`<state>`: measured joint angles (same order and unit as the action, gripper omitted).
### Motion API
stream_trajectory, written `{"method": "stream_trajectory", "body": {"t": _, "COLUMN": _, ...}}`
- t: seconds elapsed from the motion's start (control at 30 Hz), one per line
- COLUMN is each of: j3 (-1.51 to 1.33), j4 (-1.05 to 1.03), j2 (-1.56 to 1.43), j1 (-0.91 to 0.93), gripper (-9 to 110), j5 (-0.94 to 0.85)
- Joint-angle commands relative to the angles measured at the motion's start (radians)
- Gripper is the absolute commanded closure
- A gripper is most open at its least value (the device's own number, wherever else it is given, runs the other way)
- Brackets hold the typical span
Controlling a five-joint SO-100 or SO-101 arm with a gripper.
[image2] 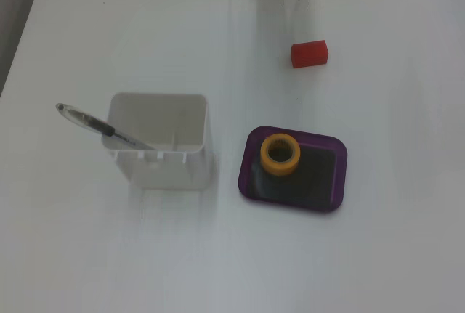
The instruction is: Grab up the yellow tape and put it in the box.
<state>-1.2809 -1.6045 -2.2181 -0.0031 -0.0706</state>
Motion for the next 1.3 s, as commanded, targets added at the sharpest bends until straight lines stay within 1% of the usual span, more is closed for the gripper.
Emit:
{"method": "stream_trajectory", "body": {"t": 0.0, "j3": -0.239, "j4": -0.002, "j2": -0.163, "j1": 0.002, "gripper": 91, "j5": -0.002}}
{"method": "stream_trajectory", "body": {"t": 0.37, "j3": -1.085, "j4": 0.399, "j2": -0.742, "j1": 0.003, "gripper": 91, "j5": -0.002}}
{"method": "stream_trajectory", "body": {"t": 0.47, "j3": -1.273, "j4": 0.459, "j2": -0.91, "j1": 0.003, "gripper": 91, "j5": -0.002}}
{"method": "stream_trajectory", "body": {"t": 0.6, "j3": -1.479, "j4": 0.472, "j2": -1.123, "j1": 0.003, "gripper": 91, "j5": 0.006}}
{"method": "stream_trajectory", "body": {"t": 0.73, "j3": -1.563, "j4": 0.472, "j2": -1.252, "j1": 0.005, "gripper": 91, "j5": 0.011}}
{"method": "stream_trajectory", "body": {"t": 1.17, "j3": -1.736, "j4": 0.46, "j2": -1.204, "j1": 0.005, "gripper": 92, "j5": 0.015}}
{"method": "stream_trajectory", "body": {"t": 1.27, "j3": -1.767, "j4": 0.46, "j2": -1.204, "j1": 0.005, "gripper": 99, "j5": 0.015}}
